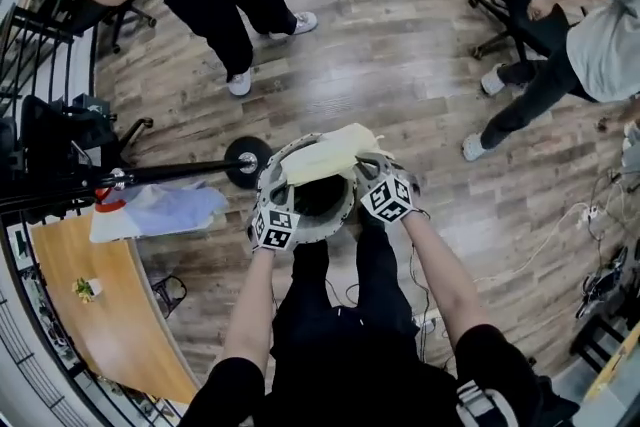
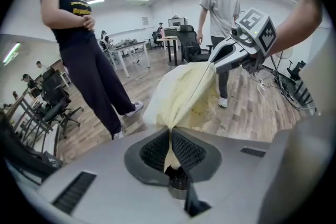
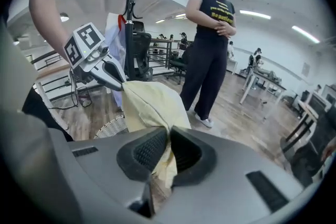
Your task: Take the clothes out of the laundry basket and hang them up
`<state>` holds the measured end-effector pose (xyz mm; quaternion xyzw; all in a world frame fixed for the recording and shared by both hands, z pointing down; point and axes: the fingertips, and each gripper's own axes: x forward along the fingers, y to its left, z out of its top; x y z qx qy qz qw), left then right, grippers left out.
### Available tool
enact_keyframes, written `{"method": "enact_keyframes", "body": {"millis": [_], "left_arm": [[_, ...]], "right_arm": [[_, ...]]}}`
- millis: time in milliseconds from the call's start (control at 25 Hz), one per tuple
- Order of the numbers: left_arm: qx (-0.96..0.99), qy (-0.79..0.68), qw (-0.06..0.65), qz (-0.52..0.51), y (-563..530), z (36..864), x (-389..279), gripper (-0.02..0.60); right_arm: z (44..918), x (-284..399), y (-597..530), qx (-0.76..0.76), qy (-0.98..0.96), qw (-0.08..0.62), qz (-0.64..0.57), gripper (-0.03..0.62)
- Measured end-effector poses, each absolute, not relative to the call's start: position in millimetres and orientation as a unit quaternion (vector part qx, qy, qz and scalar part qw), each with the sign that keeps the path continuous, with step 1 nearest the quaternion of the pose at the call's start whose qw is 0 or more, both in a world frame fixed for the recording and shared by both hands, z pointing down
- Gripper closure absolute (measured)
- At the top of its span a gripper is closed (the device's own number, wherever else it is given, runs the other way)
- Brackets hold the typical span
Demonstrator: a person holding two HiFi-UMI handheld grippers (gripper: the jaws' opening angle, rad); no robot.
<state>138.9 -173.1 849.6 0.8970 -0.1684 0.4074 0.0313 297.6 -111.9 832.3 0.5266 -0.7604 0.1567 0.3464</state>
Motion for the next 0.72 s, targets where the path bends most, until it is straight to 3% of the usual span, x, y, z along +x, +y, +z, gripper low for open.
{"method": "enact_keyframes", "body": {"millis": [560,720], "left_arm": [[0.867,-0.357,0.068,0.341,-175.8,725.0,103.5,0.549],[0.867,-0.377,0.045,0.324,-184.3,689.8,97.1,0.549]], "right_arm": [[704.2,277.2,-173.6,0.458,-0.826,0.325,0.046,0.557],[664.5,265.1,-201.8,0.448,-0.839,0.31,0.012,0.559]]}}
